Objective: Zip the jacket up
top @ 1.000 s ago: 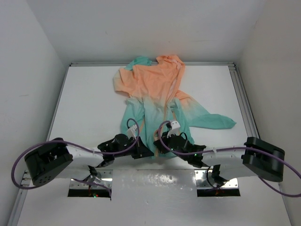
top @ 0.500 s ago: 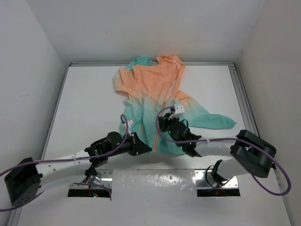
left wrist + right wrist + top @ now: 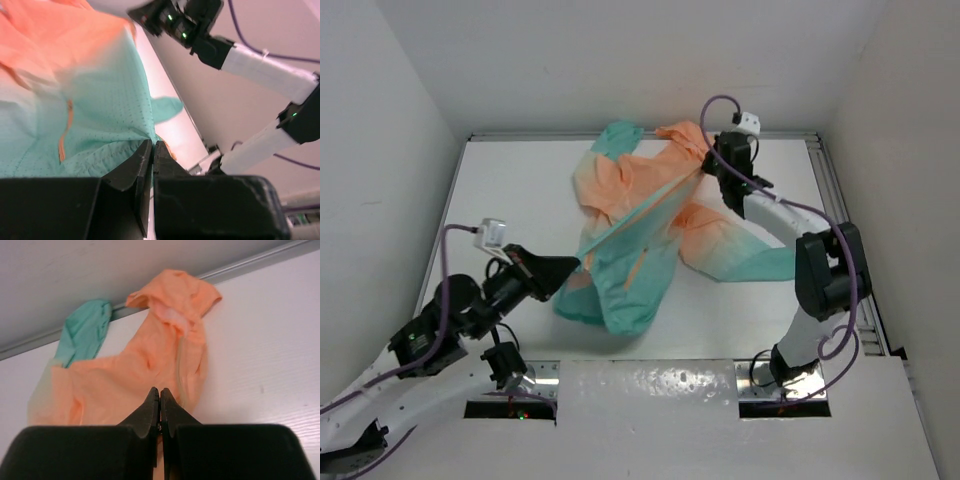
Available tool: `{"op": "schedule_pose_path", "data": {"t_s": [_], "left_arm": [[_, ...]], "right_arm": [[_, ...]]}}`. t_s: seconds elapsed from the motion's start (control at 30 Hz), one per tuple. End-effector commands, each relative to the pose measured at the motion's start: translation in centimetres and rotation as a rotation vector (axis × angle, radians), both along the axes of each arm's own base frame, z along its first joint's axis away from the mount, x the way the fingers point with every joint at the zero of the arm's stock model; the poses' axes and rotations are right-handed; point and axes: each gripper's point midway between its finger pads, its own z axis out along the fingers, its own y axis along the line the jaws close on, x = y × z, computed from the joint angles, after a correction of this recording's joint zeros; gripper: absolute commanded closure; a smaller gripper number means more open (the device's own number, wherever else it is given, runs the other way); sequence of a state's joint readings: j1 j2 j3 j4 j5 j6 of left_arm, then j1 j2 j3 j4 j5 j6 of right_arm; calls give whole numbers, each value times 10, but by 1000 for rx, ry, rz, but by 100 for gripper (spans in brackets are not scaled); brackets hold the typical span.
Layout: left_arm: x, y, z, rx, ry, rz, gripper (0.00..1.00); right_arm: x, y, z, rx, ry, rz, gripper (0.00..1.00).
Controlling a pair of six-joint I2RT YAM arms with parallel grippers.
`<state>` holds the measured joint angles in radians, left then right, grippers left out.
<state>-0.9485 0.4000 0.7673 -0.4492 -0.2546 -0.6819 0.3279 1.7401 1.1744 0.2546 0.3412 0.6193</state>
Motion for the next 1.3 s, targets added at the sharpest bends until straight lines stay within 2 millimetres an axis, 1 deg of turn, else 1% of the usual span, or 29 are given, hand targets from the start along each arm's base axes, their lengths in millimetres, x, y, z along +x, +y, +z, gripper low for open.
{"op": "schedule_pose_path", "data": {"t_s": [0.0,0.03,0.07,0.1,0.13,0.17,0.2,0.3,0.43,0.53,0.6,0.63,0.67,0.73,0.77,0.8,0.83,0.9,0.97,1.0,1.07,1.1,1.17,1.2,1.23,1.27], "left_arm": [[-1,46,24,1,-48,144,100],[-3,55,30,-20,-60,167,100],[-3,62,33,-30,-65,188,100],[-2,73,37,-38,-70,228,100],[-4,80,41,-48,-76,245,100],[-4,85,43,-52,-78,262,100],[-4,91,47,-55,-82,285,100],[-3,96,48,-40,-85,303,100],[4,84,36,1,-65,296,100],[7,85,32,14,-57,311,100],[7,87,32,17,-59,323,100],[8,88,31,20,-57,330,100],[9,89,30,24,-54,341,100],[12,86,26,36,-47,339,100],[13,82,24,38,-46,336,100],[16,81,21,49,-41,342,100],[18,79,18,59,-34,348,100],[22,77,12,82,-25,361,100],[26,74,4,101,-4,370,100],[29,68,-1,118,13,369,98],[35,59,-8,156,33,370,85],[38,57,-9,168,36,376,71],[44,53,-7,178,28,387,57],[48,48,-11,209,38,392,31],[51,47,-6,208,36,398,27],[55,42,-8,231,43,400,25]], "right_arm": [[23,-69,-7,-70,97,-142,100],[27,-78,-5,-63,101,-162,100],[34,-87,4,-51,88,-183,100],[37,-105,4,-39,95,-219,100],[40,-114,9,-35,87,-247,100],[41,-122,10,-30,89,-268,100],[41,-136,12,-25,89,-304,100],[41,-150,20,-35,72,-352,100],[31,-161,29,-69,56,-397,100],[25,-177,35,-116,53,-452,100],[19,-190,34,-118,72,-485,100],[15,-194,29,-118,82,-492,100],[15,-196,33,-122,72,-488,100],[14,-195,33,-121,80,-482,100],[11,-194,42,-92,49,-490,100],[7,-192,42,-75,34,-487,100],[4,-191,37,-62,18,-486,100],[0,-190,40,-66,19,-481,100],[-2,-186,35,-69,28,-470,100],[-3,-181,28,-63,38,-442,100],[-4,-179,23,-57,47,-430,100],[-6,-179,22,-60,48,-423,100],[-7,-173,17,-57,64,-400,98],[-4,-172,23,-49,60,-396,94],[-4,-167,18,-45,90,-373,84],[-3,-164,20,-40,90,-359,78]]}}
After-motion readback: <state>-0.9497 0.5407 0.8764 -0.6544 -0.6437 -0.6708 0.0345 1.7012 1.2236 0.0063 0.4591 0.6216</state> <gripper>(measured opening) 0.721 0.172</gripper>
